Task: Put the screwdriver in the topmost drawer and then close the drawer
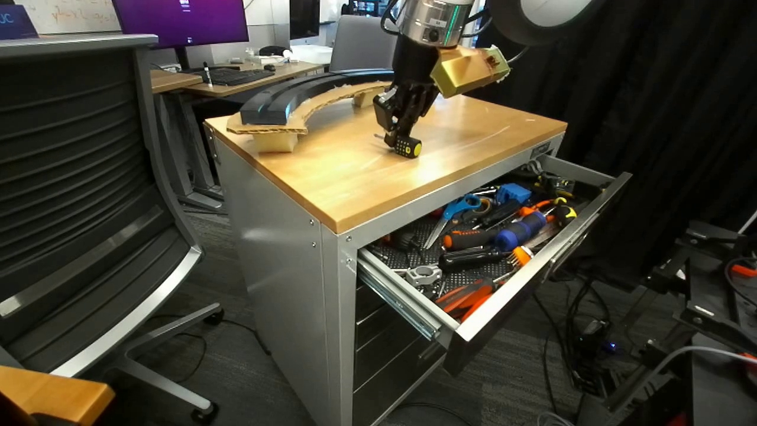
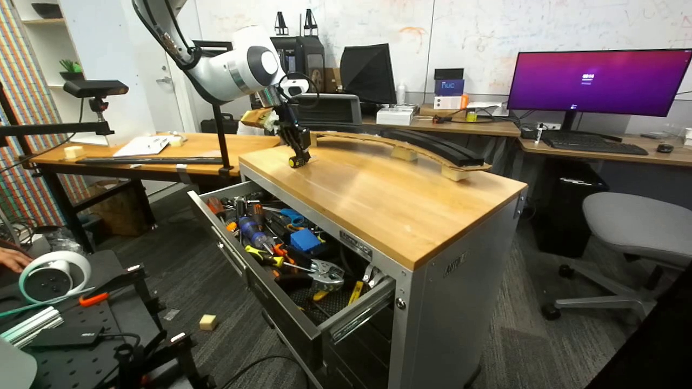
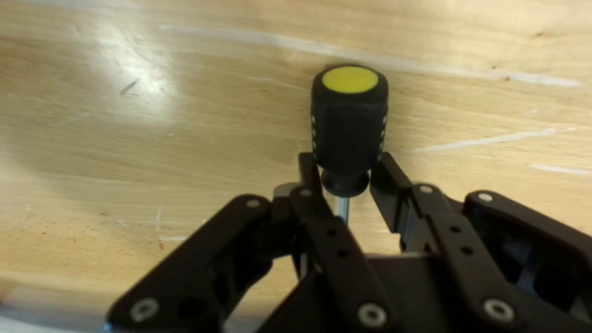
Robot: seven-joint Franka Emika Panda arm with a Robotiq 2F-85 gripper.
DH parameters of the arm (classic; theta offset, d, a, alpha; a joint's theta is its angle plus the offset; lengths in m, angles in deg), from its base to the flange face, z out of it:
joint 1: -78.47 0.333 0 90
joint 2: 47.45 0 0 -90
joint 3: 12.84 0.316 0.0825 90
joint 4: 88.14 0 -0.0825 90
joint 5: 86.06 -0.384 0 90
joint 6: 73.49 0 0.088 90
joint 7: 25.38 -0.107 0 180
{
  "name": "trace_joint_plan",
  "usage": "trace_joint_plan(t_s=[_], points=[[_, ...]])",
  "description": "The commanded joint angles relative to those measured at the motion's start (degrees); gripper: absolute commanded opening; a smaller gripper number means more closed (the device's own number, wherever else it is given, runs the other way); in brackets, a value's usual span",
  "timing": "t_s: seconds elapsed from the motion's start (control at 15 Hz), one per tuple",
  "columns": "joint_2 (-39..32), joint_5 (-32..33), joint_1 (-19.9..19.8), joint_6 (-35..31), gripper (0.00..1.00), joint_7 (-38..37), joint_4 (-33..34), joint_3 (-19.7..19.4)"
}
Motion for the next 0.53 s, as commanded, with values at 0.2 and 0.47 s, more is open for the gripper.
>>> trace_joint_plan(t_s=[0.2, 0.47], points=[[2.1, -3.9, -2.1, 2.7, 0.15, 6.5, -4.0, 3.3], [8.8, -7.1, -3.3, 1.5, 0.14, 16.3, -13.0, 7.1]])
